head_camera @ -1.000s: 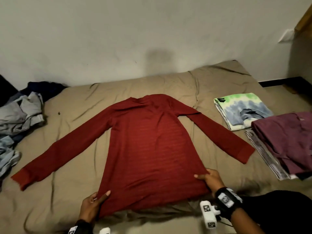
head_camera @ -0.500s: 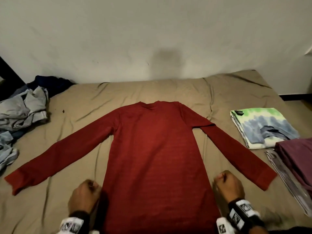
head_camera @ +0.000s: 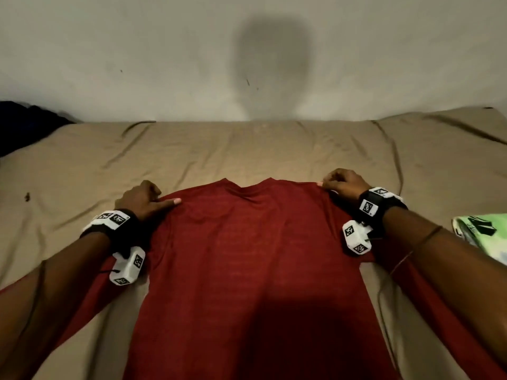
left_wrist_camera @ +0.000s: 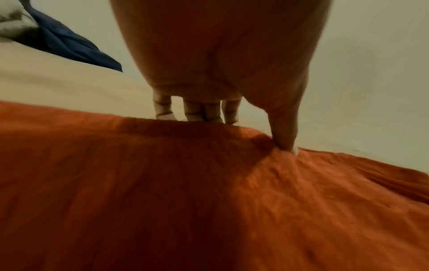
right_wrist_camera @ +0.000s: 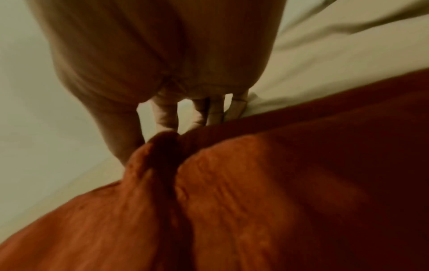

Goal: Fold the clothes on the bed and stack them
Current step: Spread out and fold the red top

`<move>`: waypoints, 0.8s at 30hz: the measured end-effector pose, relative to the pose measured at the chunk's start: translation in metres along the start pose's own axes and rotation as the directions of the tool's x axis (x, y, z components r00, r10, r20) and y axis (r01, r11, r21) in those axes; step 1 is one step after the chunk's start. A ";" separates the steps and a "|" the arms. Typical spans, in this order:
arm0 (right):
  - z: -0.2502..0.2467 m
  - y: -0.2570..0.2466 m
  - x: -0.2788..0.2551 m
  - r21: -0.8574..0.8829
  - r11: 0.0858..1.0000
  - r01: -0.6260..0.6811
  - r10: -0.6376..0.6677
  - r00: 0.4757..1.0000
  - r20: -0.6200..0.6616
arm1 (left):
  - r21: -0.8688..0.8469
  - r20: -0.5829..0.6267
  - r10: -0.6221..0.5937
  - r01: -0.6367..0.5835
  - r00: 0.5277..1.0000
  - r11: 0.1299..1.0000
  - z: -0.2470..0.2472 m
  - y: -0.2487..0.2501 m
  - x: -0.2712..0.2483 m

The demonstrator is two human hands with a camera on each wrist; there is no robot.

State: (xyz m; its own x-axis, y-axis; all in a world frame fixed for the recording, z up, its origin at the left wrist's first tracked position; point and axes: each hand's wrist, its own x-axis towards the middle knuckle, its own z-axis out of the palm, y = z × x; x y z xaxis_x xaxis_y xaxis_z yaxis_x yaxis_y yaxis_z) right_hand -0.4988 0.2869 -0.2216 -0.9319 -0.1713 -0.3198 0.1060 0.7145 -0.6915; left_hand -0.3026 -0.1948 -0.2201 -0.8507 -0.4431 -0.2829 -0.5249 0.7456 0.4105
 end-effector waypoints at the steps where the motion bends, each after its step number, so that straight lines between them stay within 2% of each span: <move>1: 0.002 0.000 0.008 -0.023 1.000 0.018 -0.016 0.996 0.091 | -0.017 0.047 0.018 -0.017 0.999 1.000 0.001 0.002 0.005; 3: 0.005 -0.010 0.015 -0.128 0.988 0.091 -0.054 0.963 0.263 | -0.035 0.183 0.074 -0.069 0.980 0.997 -0.004 0.008 0.015; 4: 0.005 -0.016 0.017 -0.153 0.980 0.131 -0.080 0.950 0.302 | -0.047 0.253 0.112 -0.104 0.961 0.994 -0.008 0.010 0.019; 6: 0.002 -0.025 0.024 -0.064 0.978 0.198 -0.167 0.932 0.321 | -0.166 0.325 0.163 -0.114 0.931 0.980 -0.016 0.011 0.025; 9: -0.004 -0.033 0.035 0.025 0.965 0.263 -0.260 0.932 0.252 | -0.421 0.224 0.119 -0.015 0.967 0.907 -0.030 0.003 0.035; 13: -0.005 -0.046 0.067 0.203 0.965 0.168 -0.178 0.983 0.033 | -0.549 0.084 0.011 0.037 0.996 0.835 -0.048 -0.007 0.069; 14: -0.003 -0.049 0.079 0.221 0.963 0.153 -0.155 0.988 -0.005 | -0.522 0.049 0.000 0.026 0.999 0.852 -0.049 -0.008 0.080; 16: 0.001 -0.058 0.100 0.123 0.982 0.143 -0.141 0.990 -0.020 | -0.390 0.007 0.002 0.001 1.000 0.921 -0.049 -0.007 0.102; 18: 0.011 -0.065 0.113 -0.102 0.987 0.127 -0.126 0.992 0.015 | -0.223 0.005 -0.010 0.011 1.000 0.975 -0.043 -0.002 0.115; 19: 0.016 -0.069 0.113 -0.274 0.957 0.100 -0.101 0.995 0.013 | -0.107 -0.003 -0.027 0.027 1.000 0.994 -0.039 0.002 0.118; 20: 0.021 -0.073 0.110 -0.476 0.877 0.074 -0.098 0.995 -0.027 | 0.037 -0.032 -0.042 0.043 0.999 0.998 -0.034 0.008 0.117; 22: 0.030 -0.082 0.096 -0.775 0.629 0.059 -0.255 0.957 -0.135 | 0.333 -0.198 0.001 0.066 0.980 0.940 -0.025 0.025 0.103; 23: 0.034 -0.087 0.084 -0.832 0.550 0.072 -0.355 0.922 -0.156 | 0.421 -0.277 0.083 0.043 0.957 0.906 -0.020 0.036 0.091; 24: 0.038 -0.090 0.072 -0.850 0.515 0.109 -0.444 0.883 -0.155 | 0.464 -0.317 0.176 -0.009 0.932 0.886 -0.014 0.047 0.077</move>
State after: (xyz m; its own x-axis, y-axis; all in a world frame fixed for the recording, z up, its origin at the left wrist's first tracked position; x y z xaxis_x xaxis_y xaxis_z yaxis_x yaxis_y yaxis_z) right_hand -0.5623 0.1842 -0.2074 -0.9235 -0.3628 0.1249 -0.3421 0.9259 0.1600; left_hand -0.3927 -0.2007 -0.2109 -0.8942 -0.4399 0.0835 -0.4439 0.8953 -0.0365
